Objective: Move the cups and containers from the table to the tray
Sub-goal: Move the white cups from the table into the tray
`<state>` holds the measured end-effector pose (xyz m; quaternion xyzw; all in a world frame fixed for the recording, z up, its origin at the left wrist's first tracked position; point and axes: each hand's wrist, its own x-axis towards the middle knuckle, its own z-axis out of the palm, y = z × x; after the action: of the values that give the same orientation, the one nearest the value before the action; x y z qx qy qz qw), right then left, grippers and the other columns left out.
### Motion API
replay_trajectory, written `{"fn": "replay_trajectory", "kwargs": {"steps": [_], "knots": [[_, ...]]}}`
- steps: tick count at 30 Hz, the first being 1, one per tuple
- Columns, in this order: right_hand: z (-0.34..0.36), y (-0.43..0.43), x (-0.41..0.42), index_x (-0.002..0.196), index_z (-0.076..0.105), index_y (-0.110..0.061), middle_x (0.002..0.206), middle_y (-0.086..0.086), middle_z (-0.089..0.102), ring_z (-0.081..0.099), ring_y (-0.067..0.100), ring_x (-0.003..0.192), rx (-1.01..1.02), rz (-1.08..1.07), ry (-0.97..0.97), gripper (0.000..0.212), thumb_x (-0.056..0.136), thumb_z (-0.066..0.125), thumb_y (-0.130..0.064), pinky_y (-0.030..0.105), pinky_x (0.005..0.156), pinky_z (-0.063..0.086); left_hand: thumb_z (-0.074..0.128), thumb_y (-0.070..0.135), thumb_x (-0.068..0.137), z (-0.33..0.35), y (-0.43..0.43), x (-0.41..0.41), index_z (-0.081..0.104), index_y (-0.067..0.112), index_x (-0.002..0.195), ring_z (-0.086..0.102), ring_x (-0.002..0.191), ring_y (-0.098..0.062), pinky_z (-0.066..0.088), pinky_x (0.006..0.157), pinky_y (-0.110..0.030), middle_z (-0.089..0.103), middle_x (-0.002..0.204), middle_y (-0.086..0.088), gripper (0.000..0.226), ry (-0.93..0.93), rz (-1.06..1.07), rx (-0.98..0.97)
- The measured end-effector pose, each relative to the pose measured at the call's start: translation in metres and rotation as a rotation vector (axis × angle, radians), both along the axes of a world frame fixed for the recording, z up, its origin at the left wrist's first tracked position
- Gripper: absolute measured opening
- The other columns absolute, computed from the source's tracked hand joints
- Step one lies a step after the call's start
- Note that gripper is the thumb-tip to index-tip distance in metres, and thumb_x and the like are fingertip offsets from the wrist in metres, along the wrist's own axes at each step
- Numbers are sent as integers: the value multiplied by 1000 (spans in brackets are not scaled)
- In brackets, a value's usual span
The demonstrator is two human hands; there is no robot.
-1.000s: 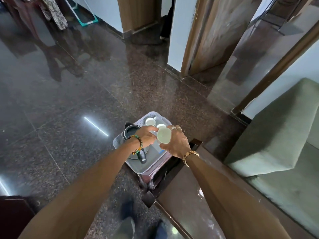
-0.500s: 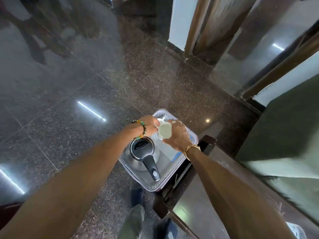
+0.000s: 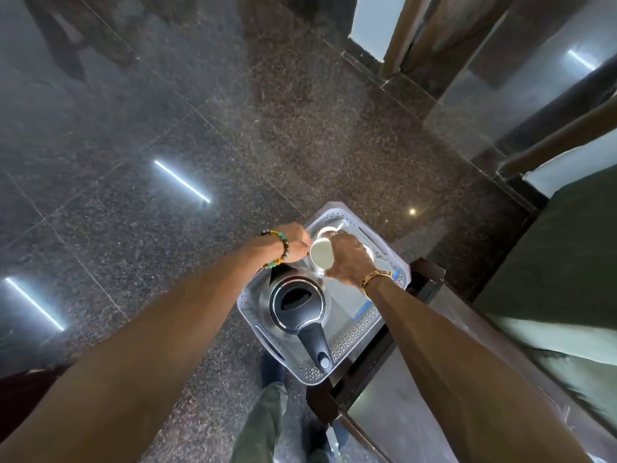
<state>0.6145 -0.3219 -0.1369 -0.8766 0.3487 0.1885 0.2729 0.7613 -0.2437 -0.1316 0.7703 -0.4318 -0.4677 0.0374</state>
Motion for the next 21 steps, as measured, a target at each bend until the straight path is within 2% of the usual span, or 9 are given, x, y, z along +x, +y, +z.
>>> {"fn": "replay_trajectory", "kwargs": {"steps": [3, 6, 8, 11, 14, 17, 21], "knots": [[-4, -4, 3, 135, 50, -6, 131, 15, 57, 53, 31, 124, 14, 15, -4, 73, 73, 86, -17, 37, 102, 43, 56, 14, 92, -10, -3, 3, 72, 9, 104, 66, 95, -20, 55, 88, -33, 71, 111, -9, 21, 14, 31, -7], [-8, -6, 2, 138, 48, -7, 132, 15, 57, 51, 30, 126, 24, 23, -19, 79, 71, 87, -19, 36, 103, 41, 58, 14, 91, -17, -5, 8, 74, 12, 101, 64, 89, -15, 50, 79, -23, 72, 111, -6, 19, 34, 70, -13], [-9, -6, 0, 139, 48, -7, 132, 15, 57, 51, 30, 125, 29, 16, -34, 80, 70, 88, -19, 37, 101, 42, 62, 15, 89, -19, -6, 10, 75, 14, 100, 63, 89, -13, 48, 79, -22, 72, 112, -2, 17, 58, 85, -10], [-8, -8, -3, 134, 53, -8, 128, 15, 61, 55, 31, 121, 28, 4, -25, 78, 67, 89, -18, 37, 97, 47, 68, 17, 85, -20, -8, 11, 76, 15, 95, 68, 91, -15, 52, 92, -30, 74, 106, -2, 12, 99, 115, 10], [-4, -11, -6, 133, 55, -10, 125, 12, 62, 58, 30, 117, 30, 7, 9, 78, 64, 89, -21, 37, 95, 50, 70, 16, 81, -18, -11, 7, 76, 12, 90, 72, 78, -13, 57, 88, -33, 77, 84, 1, 12, 147, 136, 35], [-2, -11, -11, 137, 52, -14, 128, 11, 59, 57, 29, 118, 28, 24, 20, 82, 64, 88, -22, 38, 96, 50, 70, 21, 76, -15, -13, 3, 76, 13, 88, 72, 69, -6, 58, 83, -29, 76, 76, 6, 15, 181, 115, 46], [-4, -11, -16, 137, 52, -12, 126, 11, 60, 58, 30, 117, 4, 59, 39, 80, 65, 87, -18, 40, 96, 52, 70, 29, 72, -14, -14, -1, 74, 12, 92, 72, 82, -18, 57, 86, -38, 76, 80, -1, 26, 162, 30, 100]]}}
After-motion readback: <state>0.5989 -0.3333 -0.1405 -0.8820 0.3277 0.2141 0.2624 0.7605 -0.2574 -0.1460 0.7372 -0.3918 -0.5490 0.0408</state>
